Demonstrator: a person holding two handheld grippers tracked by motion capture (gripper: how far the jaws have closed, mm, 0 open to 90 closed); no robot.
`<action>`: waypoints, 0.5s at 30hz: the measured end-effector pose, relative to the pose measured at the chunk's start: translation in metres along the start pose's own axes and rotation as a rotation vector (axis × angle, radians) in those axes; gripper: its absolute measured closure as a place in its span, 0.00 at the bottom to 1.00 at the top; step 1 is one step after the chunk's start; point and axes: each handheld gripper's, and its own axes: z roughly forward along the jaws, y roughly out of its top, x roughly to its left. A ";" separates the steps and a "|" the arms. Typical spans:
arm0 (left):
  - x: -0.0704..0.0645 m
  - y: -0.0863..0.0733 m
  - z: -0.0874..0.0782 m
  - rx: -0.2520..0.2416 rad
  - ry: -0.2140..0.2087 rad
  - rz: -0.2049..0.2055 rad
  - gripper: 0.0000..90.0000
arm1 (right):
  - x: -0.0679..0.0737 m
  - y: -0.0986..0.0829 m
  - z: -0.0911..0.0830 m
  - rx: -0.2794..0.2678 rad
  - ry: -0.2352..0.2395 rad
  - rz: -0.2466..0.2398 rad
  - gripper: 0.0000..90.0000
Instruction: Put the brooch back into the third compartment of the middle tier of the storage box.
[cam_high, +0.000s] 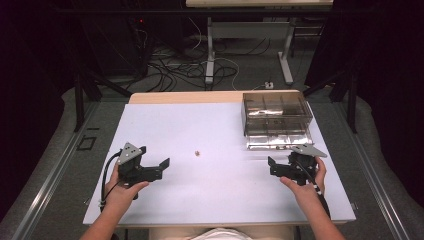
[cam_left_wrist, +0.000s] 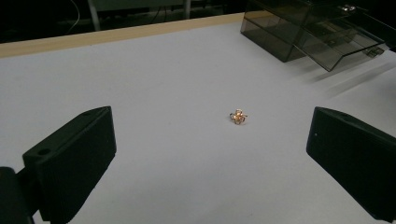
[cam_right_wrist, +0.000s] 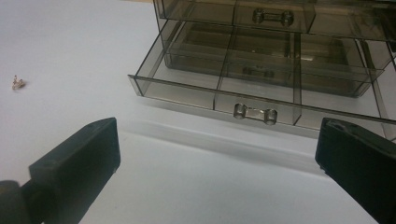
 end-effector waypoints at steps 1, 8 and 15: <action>0.000 0.000 0.000 0.000 0.000 0.000 0.02 | 0.000 0.000 0.000 0.000 0.000 0.000 0.00; 0.001 0.000 -0.003 0.009 0.016 0.009 0.02 | 0.007 0.007 0.004 0.028 0.003 -0.015 0.00; 0.001 -0.001 -0.004 0.000 0.017 0.004 0.02 | 0.020 0.019 0.010 0.065 0.070 -0.024 0.00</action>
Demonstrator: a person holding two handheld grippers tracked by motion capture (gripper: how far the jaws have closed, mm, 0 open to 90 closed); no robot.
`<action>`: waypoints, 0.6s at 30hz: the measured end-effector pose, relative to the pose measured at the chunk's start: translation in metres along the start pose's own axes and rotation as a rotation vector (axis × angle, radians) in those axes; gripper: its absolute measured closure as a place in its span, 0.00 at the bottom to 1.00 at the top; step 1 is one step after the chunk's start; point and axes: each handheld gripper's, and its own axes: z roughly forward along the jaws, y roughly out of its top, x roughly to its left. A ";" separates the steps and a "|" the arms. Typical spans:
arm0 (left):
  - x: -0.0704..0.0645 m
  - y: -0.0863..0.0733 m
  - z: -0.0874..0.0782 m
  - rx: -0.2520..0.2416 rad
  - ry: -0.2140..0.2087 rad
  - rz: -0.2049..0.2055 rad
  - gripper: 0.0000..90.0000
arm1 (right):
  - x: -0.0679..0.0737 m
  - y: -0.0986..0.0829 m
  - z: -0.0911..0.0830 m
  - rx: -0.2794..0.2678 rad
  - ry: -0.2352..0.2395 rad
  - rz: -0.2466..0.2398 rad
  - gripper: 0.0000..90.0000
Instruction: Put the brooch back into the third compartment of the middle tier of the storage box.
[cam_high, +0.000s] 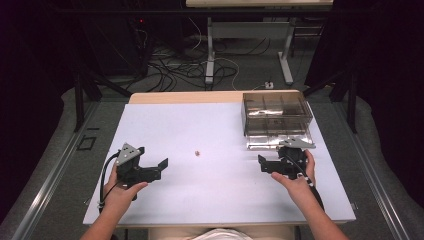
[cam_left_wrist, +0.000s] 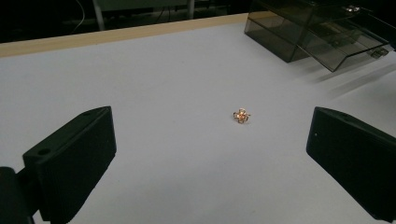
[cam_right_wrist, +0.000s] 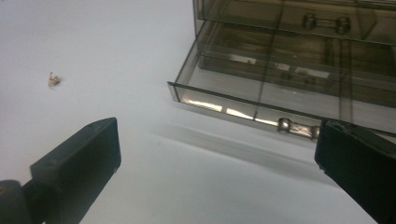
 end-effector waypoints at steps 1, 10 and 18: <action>0.000 0.000 0.000 0.002 0.001 -0.004 0.02 | 0.002 0.002 0.001 0.005 0.006 -0.001 0.01; 0.000 0.000 -0.001 0.004 0.000 0.001 0.02 | 0.020 0.022 0.012 0.032 0.066 -0.029 0.04; 0.000 0.000 -0.001 0.004 -0.001 -0.006 0.02 | 0.030 0.036 0.020 0.058 0.100 -0.034 0.09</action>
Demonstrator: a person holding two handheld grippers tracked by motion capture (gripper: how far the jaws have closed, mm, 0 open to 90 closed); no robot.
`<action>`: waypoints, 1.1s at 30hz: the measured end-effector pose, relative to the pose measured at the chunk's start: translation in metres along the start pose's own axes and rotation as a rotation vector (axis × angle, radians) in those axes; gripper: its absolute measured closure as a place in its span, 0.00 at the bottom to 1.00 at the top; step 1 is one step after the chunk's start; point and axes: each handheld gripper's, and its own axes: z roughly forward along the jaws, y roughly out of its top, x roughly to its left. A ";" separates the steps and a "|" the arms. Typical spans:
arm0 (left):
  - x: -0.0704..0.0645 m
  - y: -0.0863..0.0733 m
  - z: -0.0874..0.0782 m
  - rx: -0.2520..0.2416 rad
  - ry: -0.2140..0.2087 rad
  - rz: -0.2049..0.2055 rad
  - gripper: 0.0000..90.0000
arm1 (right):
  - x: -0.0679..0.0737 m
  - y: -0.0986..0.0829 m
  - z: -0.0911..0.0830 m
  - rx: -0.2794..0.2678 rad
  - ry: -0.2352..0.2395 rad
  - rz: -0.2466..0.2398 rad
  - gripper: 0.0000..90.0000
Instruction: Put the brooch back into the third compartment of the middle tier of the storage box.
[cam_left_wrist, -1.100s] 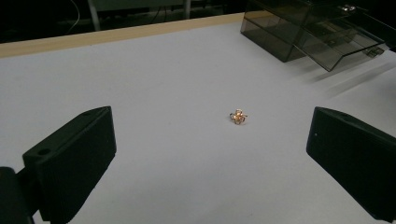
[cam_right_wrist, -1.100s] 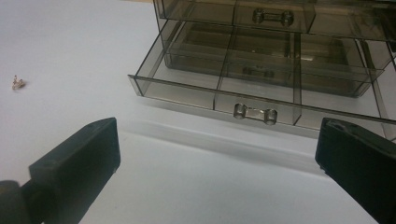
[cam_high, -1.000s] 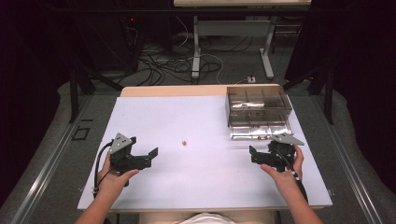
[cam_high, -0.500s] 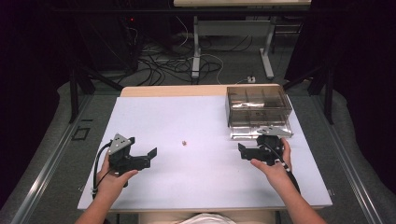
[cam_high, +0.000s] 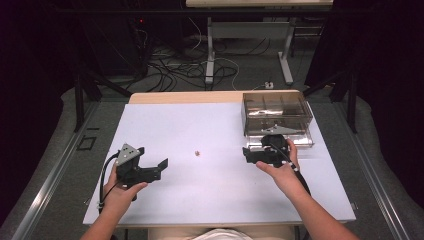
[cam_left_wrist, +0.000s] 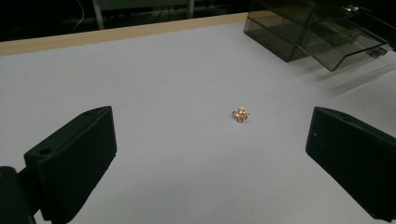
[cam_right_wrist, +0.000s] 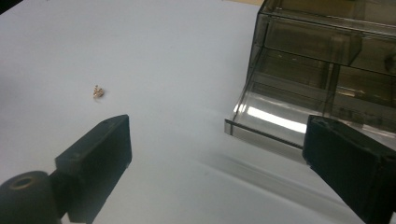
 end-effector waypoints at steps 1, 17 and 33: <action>0.001 0.000 0.000 0.001 0.002 0.008 0.02 | 0.001 0.002 0.001 0.000 0.005 0.000 0.10; 0.001 0.003 -0.004 -0.007 0.041 0.008 0.05 | 0.013 0.022 0.016 0.036 0.033 -0.023 0.15; 0.003 -0.002 0.002 0.006 0.033 0.015 0.05 | 0.032 0.041 0.038 0.073 0.075 -0.035 0.17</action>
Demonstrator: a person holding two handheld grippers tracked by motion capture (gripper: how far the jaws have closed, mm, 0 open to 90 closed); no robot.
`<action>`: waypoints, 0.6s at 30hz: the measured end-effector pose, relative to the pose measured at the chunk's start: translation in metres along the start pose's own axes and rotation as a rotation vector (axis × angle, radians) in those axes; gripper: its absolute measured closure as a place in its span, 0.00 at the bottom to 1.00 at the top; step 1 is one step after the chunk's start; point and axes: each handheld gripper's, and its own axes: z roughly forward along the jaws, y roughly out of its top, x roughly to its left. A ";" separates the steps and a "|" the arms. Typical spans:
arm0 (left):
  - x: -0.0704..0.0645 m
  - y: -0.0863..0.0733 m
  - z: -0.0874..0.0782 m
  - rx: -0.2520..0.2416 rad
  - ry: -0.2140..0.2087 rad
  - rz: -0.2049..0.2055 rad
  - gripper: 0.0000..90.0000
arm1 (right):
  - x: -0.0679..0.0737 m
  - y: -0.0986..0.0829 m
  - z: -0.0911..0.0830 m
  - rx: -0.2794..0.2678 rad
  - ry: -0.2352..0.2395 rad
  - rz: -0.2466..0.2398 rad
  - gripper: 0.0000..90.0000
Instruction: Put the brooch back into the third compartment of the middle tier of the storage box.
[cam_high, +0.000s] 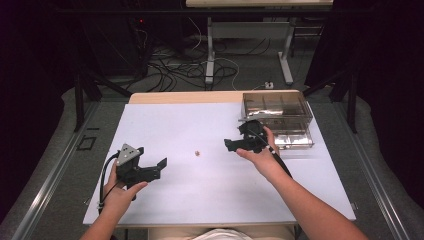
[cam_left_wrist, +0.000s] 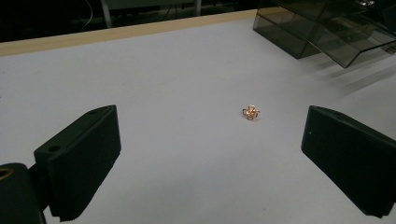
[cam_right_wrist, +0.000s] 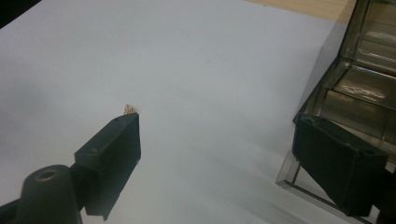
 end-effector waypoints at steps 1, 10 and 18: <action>0.000 0.000 0.000 0.004 -0.001 0.001 0.05 | 0.001 0.001 0.002 0.006 -0.002 -0.001 0.17; 0.001 -0.001 0.002 0.014 -0.008 -0.005 0.05 | 0.006 0.008 0.016 0.022 0.001 -0.001 0.19; 0.000 -0.002 0.003 0.022 -0.006 -0.001 0.05 | 0.012 0.013 0.034 0.061 0.021 -0.011 0.21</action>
